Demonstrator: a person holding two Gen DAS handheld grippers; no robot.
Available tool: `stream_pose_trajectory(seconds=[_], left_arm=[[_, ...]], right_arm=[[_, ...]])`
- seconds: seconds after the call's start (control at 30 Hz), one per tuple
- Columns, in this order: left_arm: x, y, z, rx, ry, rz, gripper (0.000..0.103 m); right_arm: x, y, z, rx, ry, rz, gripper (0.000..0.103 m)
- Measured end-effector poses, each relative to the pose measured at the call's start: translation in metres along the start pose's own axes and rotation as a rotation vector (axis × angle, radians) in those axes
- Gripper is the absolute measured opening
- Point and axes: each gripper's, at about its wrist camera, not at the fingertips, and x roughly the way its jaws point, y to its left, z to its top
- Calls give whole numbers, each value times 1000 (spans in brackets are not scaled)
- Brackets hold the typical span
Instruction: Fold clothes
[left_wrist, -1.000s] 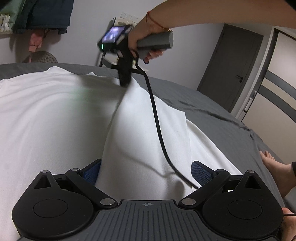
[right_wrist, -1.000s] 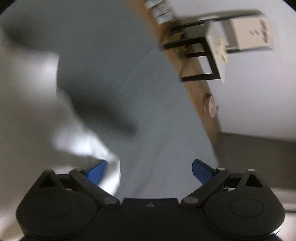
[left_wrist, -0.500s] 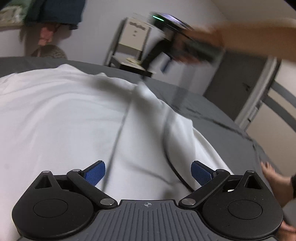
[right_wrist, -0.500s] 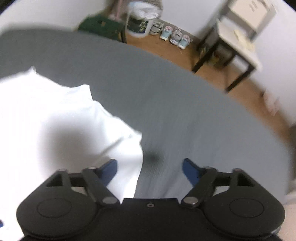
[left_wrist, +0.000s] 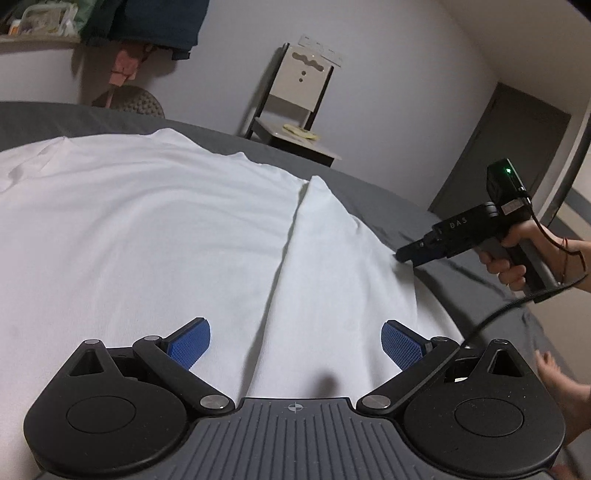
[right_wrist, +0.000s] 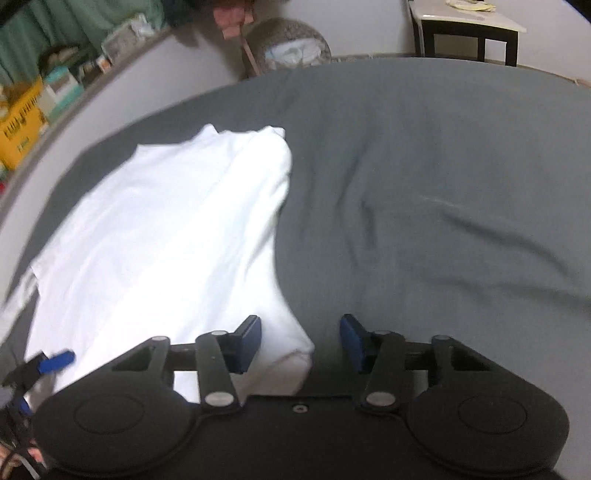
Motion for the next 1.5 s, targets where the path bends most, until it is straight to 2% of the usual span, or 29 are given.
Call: stream_pose_trajectory(seconds=[0.03, 0.07, 0.13, 0.33, 0.37, 0.43, 0.47, 0.5, 0.57, 0.63, 0.7, 0.8, 0.83, 0.9, 0.93, 0.97, 1.03, 1.1, 1.17, 1.23, 1.27, 1.3, 1.4, 1.5], left_arm=[[0, 0, 0, 2, 0, 4, 100], [0, -1, -1, 12, 1, 8, 100], [-1, -2, -2, 31, 2, 17, 100], [-3, -4, -2, 66, 10, 42, 100], [-3, -4, -3, 73, 11, 42, 100], [-3, -3, -1, 73, 12, 40, 100], [-4, -2, 2, 57, 16, 28, 100], [-6, 0, 5, 40, 21, 16, 100], [-17, 7, 17, 0, 26, -6, 100], [-32, 16, 31, -35, 23, -17, 100], [-51, 28, 45, -60, 43, 28, 100], [-82, 51, 57, -173, -1, 95, 100], [-92, 59, 61, -212, -15, 118, 100], [-108, 75, 65, -304, -31, 163, 100], [-115, 79, 67, -318, -42, 192, 100], [-122, 81, 67, -327, -63, 247, 100], [-135, 85, 68, -343, -103, 356, 100], [-139, 90, 66, -343, -100, 449, 100], [-140, 97, 64, -337, -94, 466, 100], [-136, 104, 62, -356, -84, 457, 100], [-134, 108, 61, -369, -80, 452, 100], [-134, 110, 60, -380, -80, 445, 100], [-133, 114, 58, -414, -82, 429, 100], [-135, 115, 56, -447, -87, 413, 100]], right_arm=[[2, 1, -1, 8, -7, 13, 11], [2, 1, -1, 15, -15, 19, 8], [-1, 3, -5, 27, -43, -16, 7], [-2, -28, -26, 252, -125, 12, 7], [-2, -27, -26, 260, -131, 19, 10], [-11, -21, -29, 253, -156, 17, 28], [-18, -17, -32, 241, -173, 10, 51], [-24, -10, -36, 218, -193, 4, 63], [-35, 18, -47, 89, -249, -2, 63], [-46, 66, -63, -119, -262, 19, 63], [-48, 120, -89, -344, -218, 99, 63], [-43, 203, -141, -621, -97, 289, 63], [-39, 227, -160, -687, -82, 297, 62], [-27, 272, -195, -778, -62, 251, 61], [-22, 295, -212, -823, -52, 227, 57], [-16, 315, -228, -857, -43, 202, 48], [-2, 342, -246, -840, -42, 149, 47], [4, 351, -254, -783, -66, 110, 47], [10, 358, -257, -740, -77, 78, 44], [19, 363, -259, -698, -75, 58, 29], [22, 363, -260, -688, -70, 41, 15], [21, 360, -263, -680, -70, 37, 9], [17, 354, -264, -684, -63, 63, 6], [16, 356, -267, -734, -28, 127, 4]])
